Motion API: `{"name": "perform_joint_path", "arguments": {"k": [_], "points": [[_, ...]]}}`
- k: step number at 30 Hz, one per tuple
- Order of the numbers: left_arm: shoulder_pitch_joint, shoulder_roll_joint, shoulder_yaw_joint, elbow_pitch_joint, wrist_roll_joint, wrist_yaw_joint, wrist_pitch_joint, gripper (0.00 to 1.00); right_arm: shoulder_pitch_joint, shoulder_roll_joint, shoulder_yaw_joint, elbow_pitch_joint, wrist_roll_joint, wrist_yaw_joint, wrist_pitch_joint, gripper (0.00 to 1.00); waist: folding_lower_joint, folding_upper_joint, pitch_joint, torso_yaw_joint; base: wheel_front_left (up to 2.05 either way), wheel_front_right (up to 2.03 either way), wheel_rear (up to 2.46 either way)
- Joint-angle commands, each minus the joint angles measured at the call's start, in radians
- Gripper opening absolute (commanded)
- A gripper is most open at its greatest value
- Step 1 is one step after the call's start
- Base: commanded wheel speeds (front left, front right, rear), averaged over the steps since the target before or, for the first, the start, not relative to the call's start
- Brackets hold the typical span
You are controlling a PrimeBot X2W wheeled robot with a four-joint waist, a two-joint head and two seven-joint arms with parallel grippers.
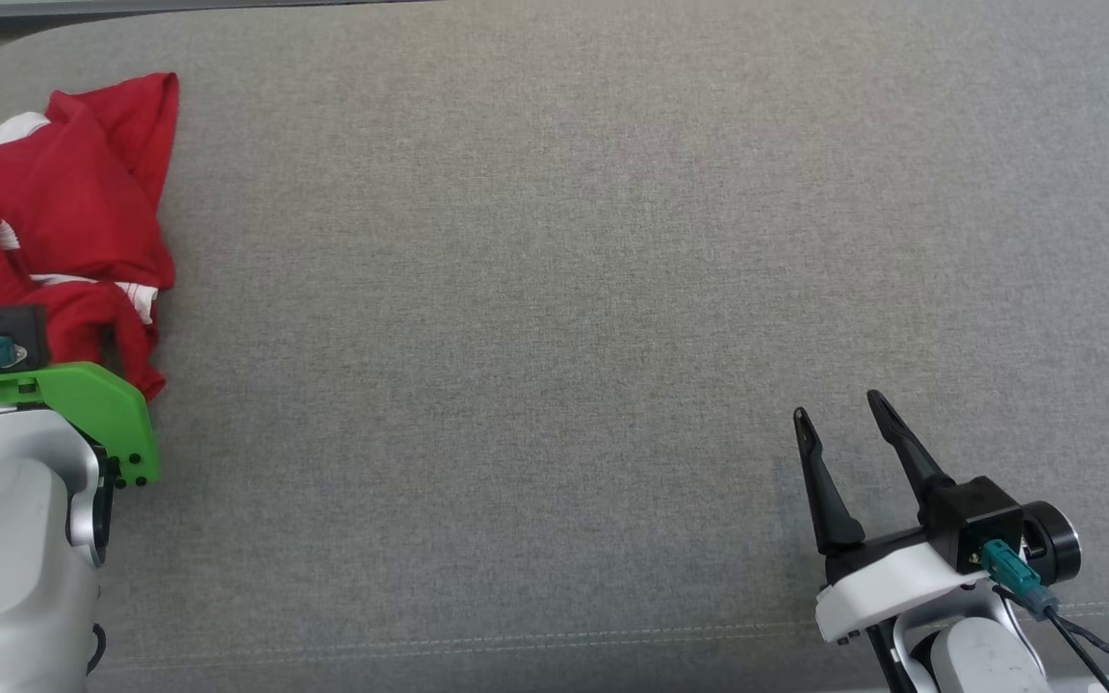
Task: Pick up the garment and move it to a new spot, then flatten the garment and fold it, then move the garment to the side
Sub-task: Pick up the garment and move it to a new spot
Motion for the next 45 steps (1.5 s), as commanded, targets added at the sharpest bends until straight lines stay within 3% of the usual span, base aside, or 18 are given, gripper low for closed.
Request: {"name": "perform_joint_path", "arguments": {"k": [1,3,13,17,24,32,38,45], "points": [[-0.021,0.003,0.005,0.014,0.005,0.015,-0.009,0.64,-0.016,-0.003,-0.001,-0.003,-0.009,0.0,-0.003,1.0,-0.0001,0.0,0.04,-0.037,0.0,0.0,0.0],[-0.027,0.002,0.005,0.033,0.006,0.025,-0.02,0.0,-0.018,-0.003,-0.001,-0.001,-0.009,0.0,-0.003,1.0,-0.0001,0.0,0.041,-0.037,0.0,0.0,0.0],[-0.006,-0.014,-0.019,-0.013,0.008,0.013,-0.11,0.0,0.004,-0.004,-0.002,0.013,0.012,0.0,-0.003,1.0,-0.0001,0.0,-0.014,-0.014,0.0,0.0,0.0],[0.02,-0.02,-0.051,-0.165,0.033,0.014,-0.153,0.0,0.018,-0.003,-0.003,0.02,0.023,0.0,-0.003,1.0,-0.0001,0.0,-0.052,0.001,0.0,0.0,0.0],[0.045,-0.062,-0.128,-0.408,0.056,0.0,-0.119,0.0,0.028,-0.004,0.008,0.028,0.032,0.0,-0.003,1.0,-0.0001,0.0,-0.106,-0.031,0.0,0.0,0.0],[0.026,-0.168,-0.229,-0.476,0.046,-0.032,-0.066,0.0,0.032,-0.003,0.012,0.036,0.022,0.0,-0.003,1.0,-0.0001,0.0,-0.124,-0.168,0.0,0.0,0.0],[-0.027,-0.237,-0.302,-0.412,0.051,-0.071,-0.073,0.0,0.023,-0.003,0.022,0.033,0.025,0.0,-0.003,1.0,-0.0001,0.0,-0.105,-0.316,0.0,0.0,0.0],[-0.092,-0.272,-0.356,-0.284,0.045,-0.116,-0.082,0.0,0.01,-0.003,0.05,0.03,0.044,0.0,-0.003,1.0,-0.0001,0.0,-0.072,-0.458,0.0,0.0,0.0]]}}
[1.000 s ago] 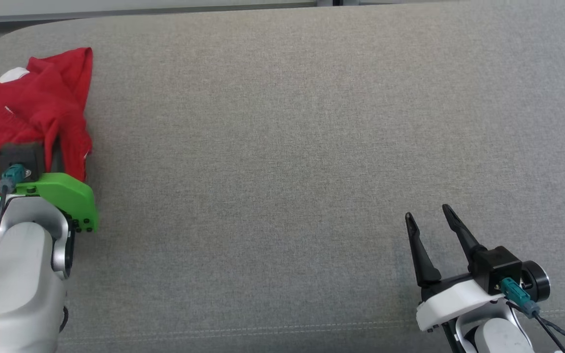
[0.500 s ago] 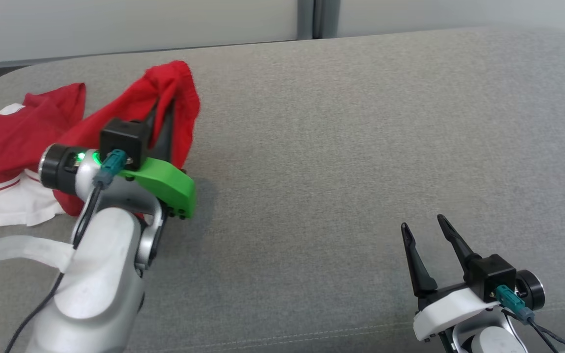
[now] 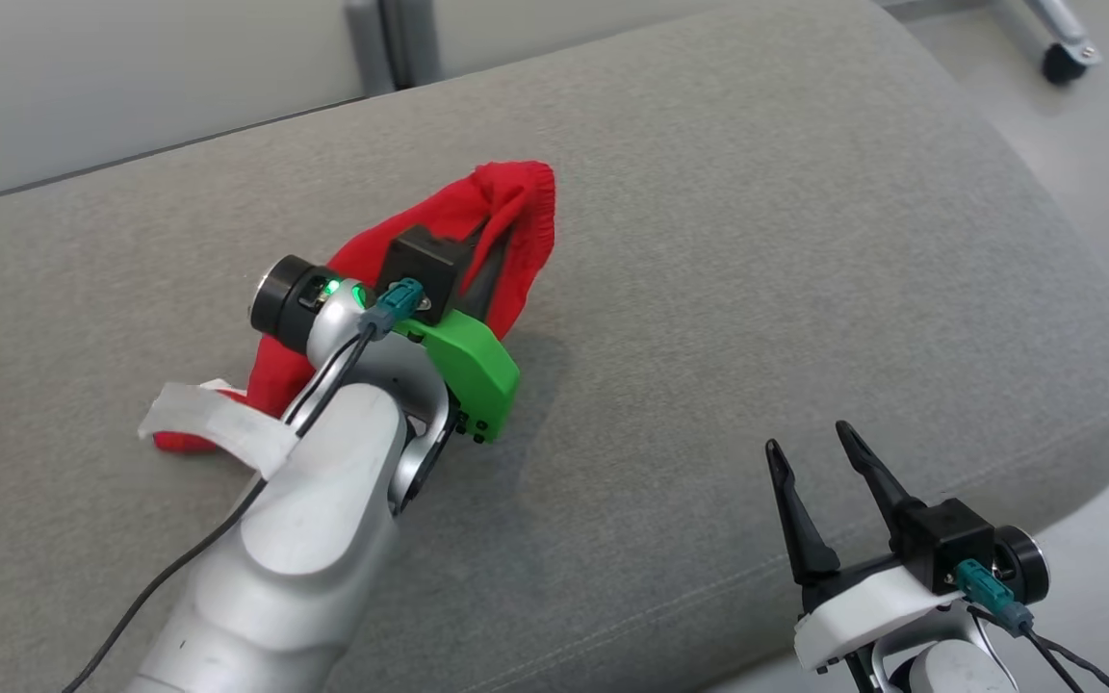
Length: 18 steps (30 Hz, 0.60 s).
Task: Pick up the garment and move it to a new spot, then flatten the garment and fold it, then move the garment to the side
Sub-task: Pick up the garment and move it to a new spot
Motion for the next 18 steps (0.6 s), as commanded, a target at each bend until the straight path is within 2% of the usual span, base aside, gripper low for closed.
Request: {"name": "perform_joint_path", "arguments": {"k": [1,5,11,12,13,14,18], "points": [[-0.024,-0.004,-0.006,0.013,-0.002,-0.01,-0.009,0.0,-0.012,-0.001,0.004,-0.004,0.011,-0.001,-0.003,1.0,0.0,-0.0001,0.037,-0.142,0.0,0.0,0.0],[-0.058,-0.022,-0.065,0.083,-0.014,-0.036,-0.026,0.0,-0.018,-0.001,0.025,-0.006,0.026,-0.001,-0.003,1.0,0.0,-0.0001,0.056,-0.198,0.0,0.0,0.0],[-0.076,-0.027,-0.143,0.202,-0.046,-0.045,-0.064,0.0,-0.037,-0.001,0.065,-0.002,0.047,-0.001,-0.003,1.0,0.0,-0.0001,0.073,-0.244,0.0,0.0,0.0],[-0.075,-0.028,-0.155,0.217,-0.059,-0.044,-0.065,0.2,-0.04,-0.001,0.069,-0.003,0.05,-0.001,-0.003,1.0,0.0,-0.0001,0.074,-0.246,0.0,0.0,0.0],[-0.075,-0.028,-0.17,0.226,-0.069,-0.04,-0.072,0.55,-0.041,-0.001,0.072,-0.002,0.054,-0.001,-0.003,1.0,0.0,-0.0001,0.076,-0.246,0.0,0.0,0.0],[-0.078,-0.028,-0.182,0.235,-0.082,-0.03,-0.076,1.0,-0.041,-0.001,0.072,-0.002,0.055,-0.001,-0.003,1.0,0.0,-0.0001,0.077,-0.242,0.0,0.0,0.0],[-0.089,-0.028,-0.228,0.244,-0.137,-0.011,-0.102,1.0,-0.039,-0.001,0.067,0.003,0.052,-0.001,-0.003,1.0,0.0,-0.0001,0.075,-0.206,0.0,0.0,0.0]]}}
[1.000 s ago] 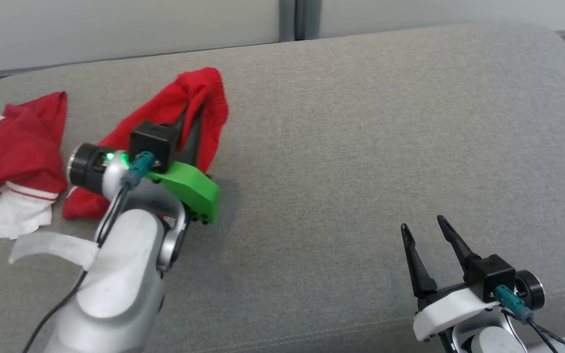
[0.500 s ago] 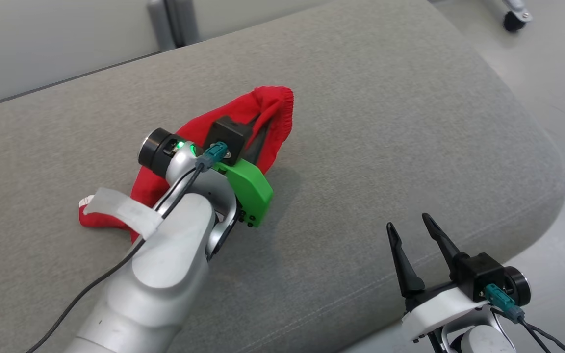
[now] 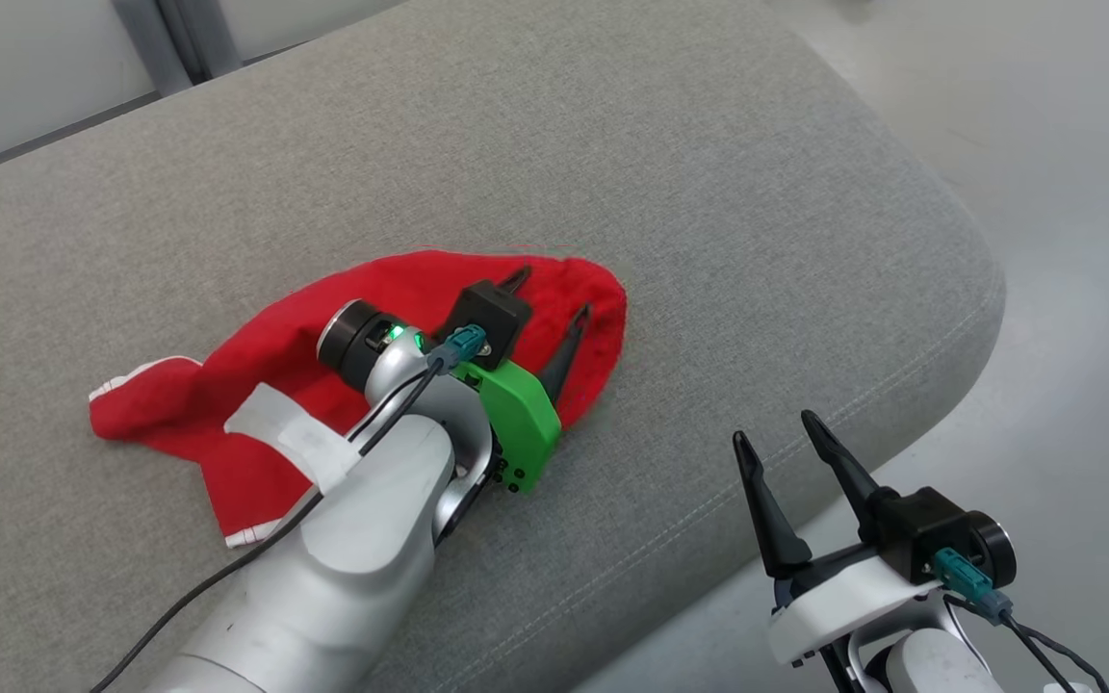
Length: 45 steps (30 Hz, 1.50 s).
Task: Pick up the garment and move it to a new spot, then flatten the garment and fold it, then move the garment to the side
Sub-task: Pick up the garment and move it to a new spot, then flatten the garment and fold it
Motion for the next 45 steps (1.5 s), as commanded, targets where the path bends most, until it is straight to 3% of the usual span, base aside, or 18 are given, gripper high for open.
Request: {"name": "perform_joint_path", "arguments": {"k": [1,15,22,26,33,43,44,45], "points": [[-0.022,0.006,-0.01,-0.002,-0.017,0.008,-0.01,1.0,-0.006,-0.001,-0.006,0.002,-0.001,-0.001,-0.003,1.0,0.0001,-0.0001,-0.002,0.032,0.0,0.0,0.0],[0.089,0.007,-0.098,-0.017,-0.153,0.082,-0.064,1.0,0.05,-0.001,-0.106,0.011,-0.059,-0.001,-0.003,1.0,0.0001,-0.0001,-0.119,0.32,0.0,0.0,0.0],[0.195,0.047,-0.087,-0.002,-0.182,0.115,-0.064,1.0,0.069,-0.002,-0.112,0.013,-0.072,-0.001,-0.003,1.0,0.0001,-0.0001,-0.151,0.392,0.0,0.0,0.0],[0.243,0.061,-0.08,0.03,-0.212,0.126,-0.035,1.0,0.073,-0.002,-0.094,0.018,-0.075,-0.001,-0.003,1.0,0.0001,-0.0001,-0.155,0.4,0.0,0.0,0.0],[0.238,0.065,-0.03,0.098,-0.264,0.14,-0.055,1.0,0.052,-0.002,-0.081,0.012,-0.094,-0.001,0.007,1.0,0.0001,-0.0001,-0.131,0.351,0.0,0.0,0.0],[0.193,0.04,-0.014,0.221,-0.306,0.087,-0.064,1.0,0.043,-0.001,-0.086,-0.008,-0.109,-0.001,0.019,1.0,0.0001,-0.0001,-0.094,0.294,0.0,0.0,0.0],[0.189,0.038,-0.015,0.227,-0.307,0.083,-0.069,0.79,0.043,-0.001,-0.087,-0.009,-0.109,-0.001,0.019,1.0,0.0001,-0.0001,-0.092,0.292,0.0,0.0,0.0],[0.187,0.035,-0.017,0.234,-0.308,0.079,-0.07,0.43,0.043,-0.001,-0.088,-0.01,-0.108,-0.001,0.018,1.0,0.0001,-0.0001,-0.091,0.292,0.0,0.0,0.0]]}}
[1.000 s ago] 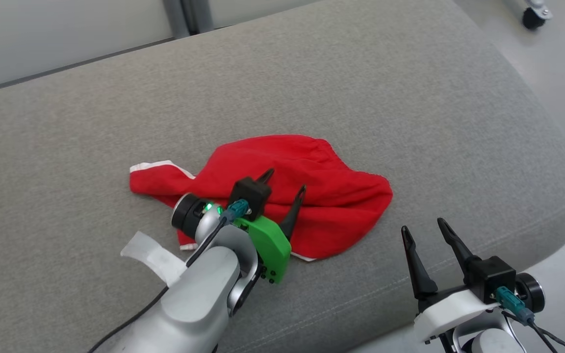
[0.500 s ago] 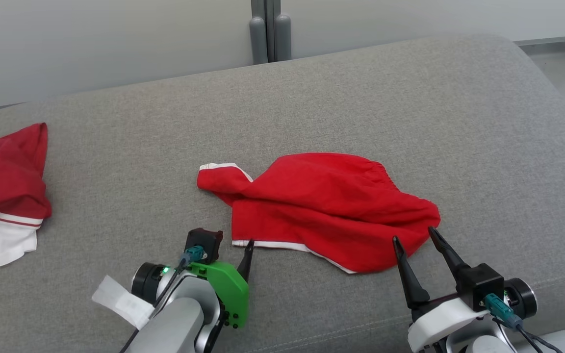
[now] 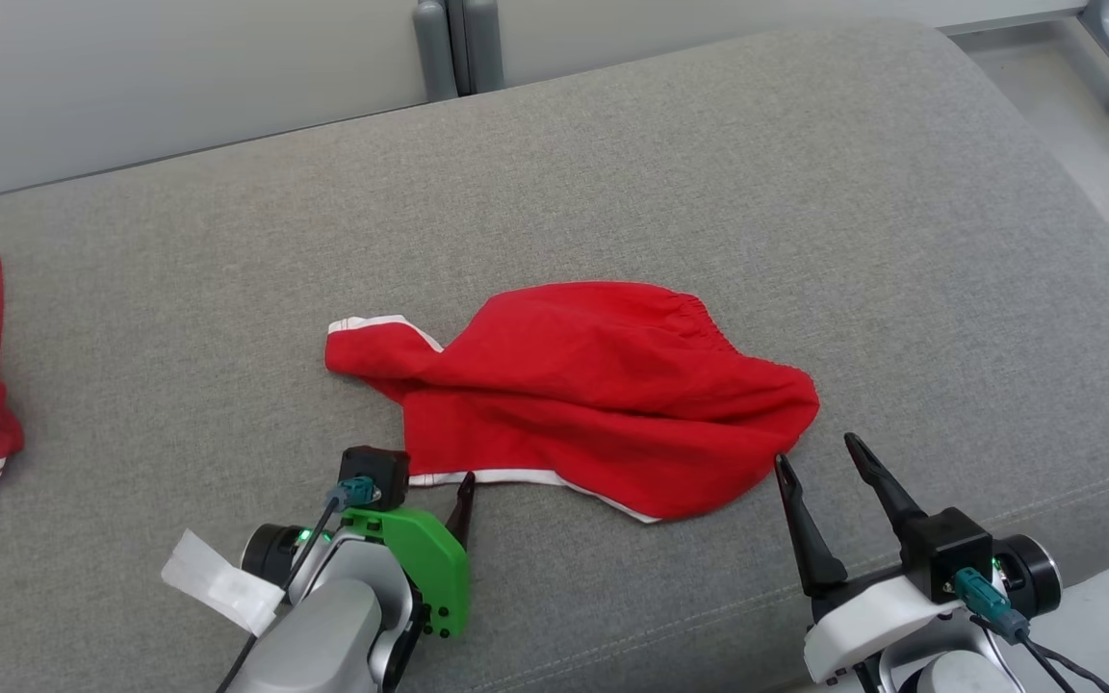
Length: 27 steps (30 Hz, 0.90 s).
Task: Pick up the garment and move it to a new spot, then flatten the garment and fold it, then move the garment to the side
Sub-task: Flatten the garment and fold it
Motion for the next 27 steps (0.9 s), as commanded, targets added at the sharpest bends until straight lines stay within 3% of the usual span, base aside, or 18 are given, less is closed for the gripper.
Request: {"name": "perform_joint_path", "arguments": {"k": [1,2,9,16,27], "points": [[-0.015,-0.002,-0.002,0.011,-0.005,-0.009,-0.008,0.06,-0.009,-0.002,-0.004,-0.004,-0.005,-0.001,-0.001,1.0,0.0,0.0,0.006,-0.005,0.0,0.0,0.0],[-0.015,-0.005,-0.006,0.014,-0.005,-0.015,-0.016,0.0,-0.007,-0.002,-0.006,-0.005,-0.004,-0.001,-0.001,1.0,0.0,0.0,0.006,-0.004,0.0,0.0,0.0],[-0.034,-0.019,-0.003,-0.005,-0.009,-0.027,-0.064,0.0,0.006,-0.002,-0.033,0.001,0.007,-0.001,-0.005,1.0,0.0,0.0,-0.004,0.04,0.0,0.0,0.0],[-0.073,-0.014,0.014,-0.081,0.012,-0.006,-0.08,0.0,0.013,-0.002,-0.045,0.011,0.013,-0.001,-0.008,1.0,0.0,0.0,-0.021,0.084,0.0,0.0,0.0],[-0.097,0.095,0.079,-0.123,-0.013,0.058,-0.053,0.0,-0.002,-0.002,-0.033,0.035,0.003,-0.001,0.0,1.0,0.0,0.0,-0.024,0.103,0.0,0.0,0.0]]}}
